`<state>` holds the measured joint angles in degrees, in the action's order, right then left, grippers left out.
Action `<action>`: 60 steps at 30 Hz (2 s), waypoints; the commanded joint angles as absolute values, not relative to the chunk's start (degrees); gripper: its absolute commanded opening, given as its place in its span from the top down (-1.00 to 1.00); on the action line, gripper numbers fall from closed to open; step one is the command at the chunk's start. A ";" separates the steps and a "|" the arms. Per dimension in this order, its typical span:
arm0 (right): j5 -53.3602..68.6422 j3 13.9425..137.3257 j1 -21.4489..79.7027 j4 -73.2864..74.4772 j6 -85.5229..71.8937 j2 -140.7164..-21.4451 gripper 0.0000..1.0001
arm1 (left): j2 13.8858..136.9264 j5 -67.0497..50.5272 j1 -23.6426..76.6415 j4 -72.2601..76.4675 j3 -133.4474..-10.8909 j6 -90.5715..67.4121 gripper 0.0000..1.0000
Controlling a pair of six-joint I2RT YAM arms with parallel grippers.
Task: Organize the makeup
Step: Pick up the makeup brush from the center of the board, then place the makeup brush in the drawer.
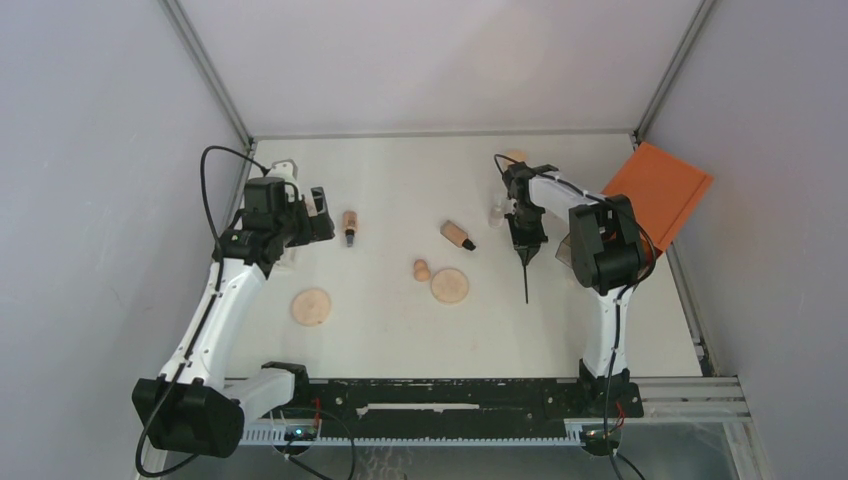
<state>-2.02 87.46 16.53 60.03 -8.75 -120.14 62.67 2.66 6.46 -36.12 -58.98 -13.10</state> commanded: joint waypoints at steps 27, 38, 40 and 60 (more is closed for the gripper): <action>-6.43 85.21 10.27 62.48 -21.33 -61.21 1.00 | 60.51 -12.98 6.23 -30.59 -62.42 -20.35 -1.00; 11.28 81.12 -14.86 74.63 -26.40 -59.19 1.00 | 61.28 -16.26 6.23 -30.06 -62.75 -21.62 -1.00; 14.23 79.58 -16.67 74.97 -27.71 -58.79 1.00 | 60.98 -16.26 6.24 -30.11 -62.60 -21.62 -1.00; 33.73 72.69 -29.86 76.44 -42.46 -62.97 1.00 | 56.81 -14.64 6.19 -30.53 -59.63 -20.01 -1.00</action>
<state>30.87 72.03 -27.77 75.42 -40.29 -61.17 58.52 -15.18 6.46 -32.21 -58.98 -20.95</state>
